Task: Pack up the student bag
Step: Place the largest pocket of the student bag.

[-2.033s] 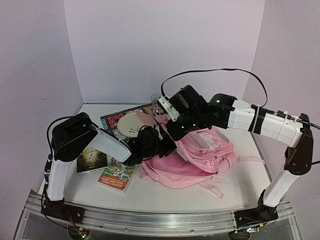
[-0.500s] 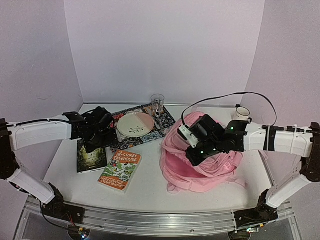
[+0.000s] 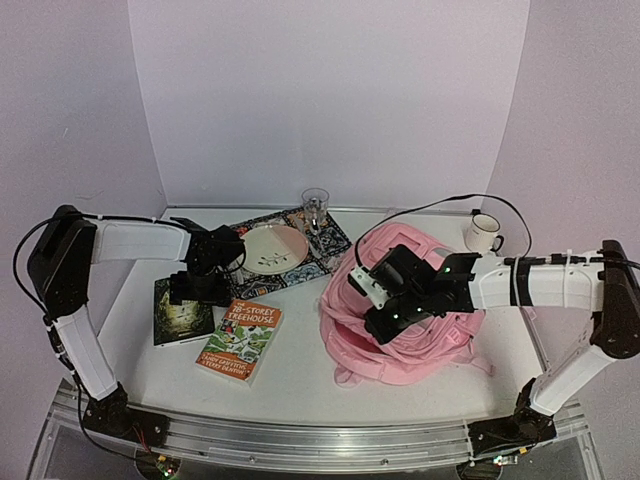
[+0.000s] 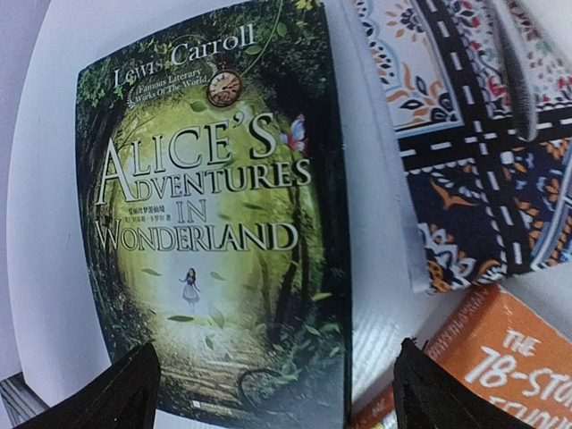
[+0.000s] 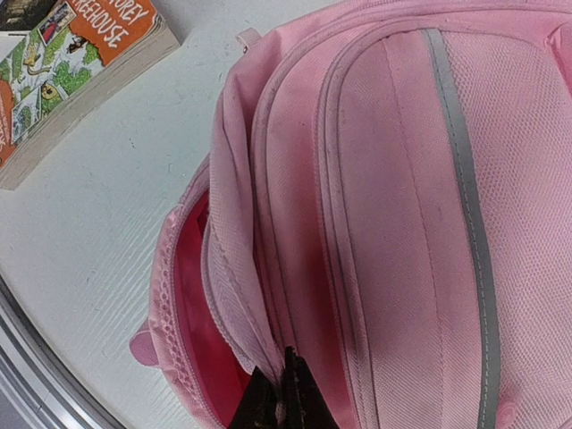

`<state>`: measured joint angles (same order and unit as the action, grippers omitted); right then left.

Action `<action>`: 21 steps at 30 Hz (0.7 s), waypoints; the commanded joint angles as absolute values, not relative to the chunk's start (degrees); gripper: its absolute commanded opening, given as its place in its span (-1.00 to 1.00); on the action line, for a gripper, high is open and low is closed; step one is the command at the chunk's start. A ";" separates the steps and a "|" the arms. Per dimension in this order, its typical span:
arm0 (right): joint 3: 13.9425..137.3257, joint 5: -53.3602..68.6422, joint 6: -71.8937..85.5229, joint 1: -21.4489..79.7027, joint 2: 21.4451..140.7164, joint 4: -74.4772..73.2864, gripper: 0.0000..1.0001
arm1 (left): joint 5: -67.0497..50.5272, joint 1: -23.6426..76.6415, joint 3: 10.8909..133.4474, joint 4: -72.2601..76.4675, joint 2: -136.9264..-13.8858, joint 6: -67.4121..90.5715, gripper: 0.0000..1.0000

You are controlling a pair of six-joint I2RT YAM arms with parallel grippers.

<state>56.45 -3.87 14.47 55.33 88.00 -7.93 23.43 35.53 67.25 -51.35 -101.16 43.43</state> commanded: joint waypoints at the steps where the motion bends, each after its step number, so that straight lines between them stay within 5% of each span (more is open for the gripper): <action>1: 55.64 -3.83 15.35 54.99 89.19 -8.03 -0.86 | 26.13 33.84 71.18 -53.42 -105.85 39.21 0.81; 10: 55.64 -3.08 15.18 54.99 91.29 -6.93 -0.63 | 26.24 32.70 73.38 -52.56 -112.93 37.82 0.57; 21: 57.02 -3.18 14.24 55.01 91.48 -6.86 0.07 | 22.15 32.56 71.31 -51.46 -108.30 38.14 -0.65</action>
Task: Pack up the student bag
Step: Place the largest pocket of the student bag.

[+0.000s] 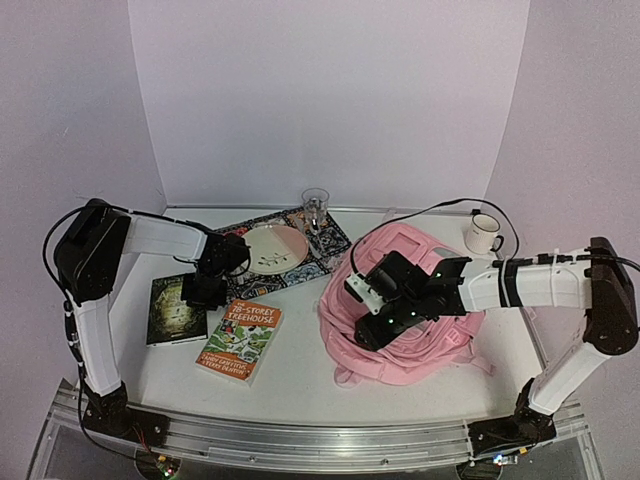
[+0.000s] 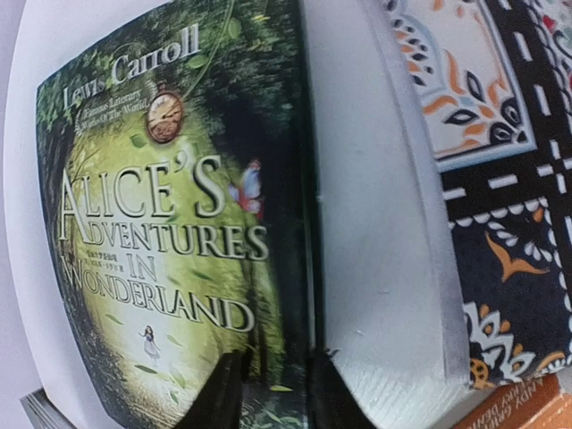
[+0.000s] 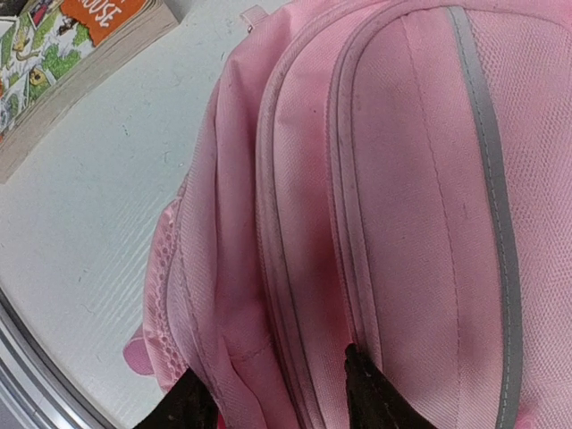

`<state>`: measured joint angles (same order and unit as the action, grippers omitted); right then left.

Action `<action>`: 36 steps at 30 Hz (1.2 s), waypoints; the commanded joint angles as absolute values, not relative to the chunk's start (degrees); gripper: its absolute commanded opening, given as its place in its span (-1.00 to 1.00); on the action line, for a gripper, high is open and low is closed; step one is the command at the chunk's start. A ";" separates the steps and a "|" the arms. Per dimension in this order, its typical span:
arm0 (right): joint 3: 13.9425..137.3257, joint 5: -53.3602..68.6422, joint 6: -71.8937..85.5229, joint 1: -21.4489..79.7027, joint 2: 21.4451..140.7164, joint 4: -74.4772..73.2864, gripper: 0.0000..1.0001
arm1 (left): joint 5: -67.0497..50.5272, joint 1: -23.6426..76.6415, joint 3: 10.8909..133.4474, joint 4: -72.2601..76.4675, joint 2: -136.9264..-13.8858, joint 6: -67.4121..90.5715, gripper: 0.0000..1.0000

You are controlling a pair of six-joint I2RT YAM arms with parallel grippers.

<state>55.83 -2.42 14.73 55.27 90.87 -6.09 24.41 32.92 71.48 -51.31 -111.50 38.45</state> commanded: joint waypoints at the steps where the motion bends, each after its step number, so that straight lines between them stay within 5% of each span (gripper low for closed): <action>1: 57.15 -3.23 14.18 54.99 91.46 -6.86 0.13 | 22.04 32.54 71.35 -51.65 -107.61 38.20 -0.73; 7: 57.56 -3.45 14.06 54.93 90.65 -6.91 0.59 | 21.84 32.56 72.42 -54.93 -103.76 38.61 -1.00; 18: 59.22 -3.96 13.45 54.95 89.80 -6.93 0.77 | 24.27 32.55 77.57 -63.35 -95.75 39.26 -1.00; 21: 59.90 -4.40 13.36 54.94 89.52 -6.95 0.96 | 26.49 32.57 79.93 -66.31 -94.43 39.66 -1.00; 36: 65.61 -1.72 13.42 54.98 86.59 -5.30 0.97 | 33.40 32.56 98.86 -79.14 -88.83 39.97 -1.00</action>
<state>62.47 -3.63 13.39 55.00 89.02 -5.40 29.55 32.45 91.24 -76.44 -92.95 40.35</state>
